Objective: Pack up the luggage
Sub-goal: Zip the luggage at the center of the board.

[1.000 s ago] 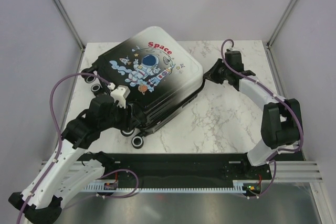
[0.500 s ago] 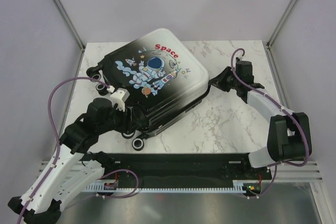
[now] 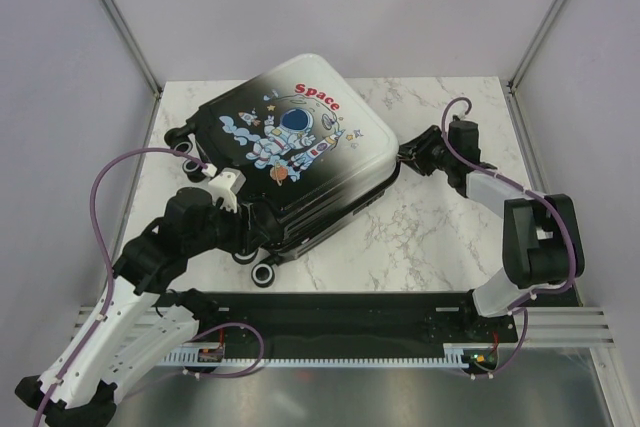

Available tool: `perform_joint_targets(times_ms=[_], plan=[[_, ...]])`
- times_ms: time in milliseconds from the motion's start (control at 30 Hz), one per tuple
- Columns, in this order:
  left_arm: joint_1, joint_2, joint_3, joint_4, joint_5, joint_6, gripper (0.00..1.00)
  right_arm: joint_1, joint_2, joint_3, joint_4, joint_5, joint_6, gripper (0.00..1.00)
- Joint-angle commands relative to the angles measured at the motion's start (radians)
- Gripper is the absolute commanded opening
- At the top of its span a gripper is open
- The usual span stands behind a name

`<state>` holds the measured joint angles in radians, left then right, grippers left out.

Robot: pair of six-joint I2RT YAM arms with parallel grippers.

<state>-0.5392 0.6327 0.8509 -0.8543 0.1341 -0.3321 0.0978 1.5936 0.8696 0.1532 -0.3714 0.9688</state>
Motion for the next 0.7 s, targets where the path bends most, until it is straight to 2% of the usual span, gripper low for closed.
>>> perform_joint_targets(times_ms=[0, 200, 300, 367, 533, 667], plan=[[0.022, -0.005, 0.004, 0.077, -0.148, -0.159, 0.02, 0.01, 0.008, -0.029, 0.074, -0.049, 0.063, 0.47], [0.022, -0.002, -0.001, 0.075, -0.142, -0.16, 0.02, 0.008, -0.004, -0.063, 0.082, -0.038, 0.162, 0.47], [0.022, 0.002, 0.004, 0.077, -0.142, -0.159, 0.02, 0.008, -0.036, -0.087, 0.082, -0.023, 0.217, 0.55], [0.022, 0.005, 0.004, 0.075, -0.142, -0.159, 0.02, 0.01, -0.064, -0.095, 0.062, -0.008, 0.222, 0.56], [0.022, -0.004, -0.009, 0.077, -0.14, -0.163, 0.02, 0.008, -0.159, -0.078, -0.009, 0.113, 0.136, 0.46], [0.022, -0.004, -0.009, 0.078, -0.137, -0.165, 0.02, 0.008, -0.126, -0.064, 0.025, 0.086, 0.117, 0.37]])
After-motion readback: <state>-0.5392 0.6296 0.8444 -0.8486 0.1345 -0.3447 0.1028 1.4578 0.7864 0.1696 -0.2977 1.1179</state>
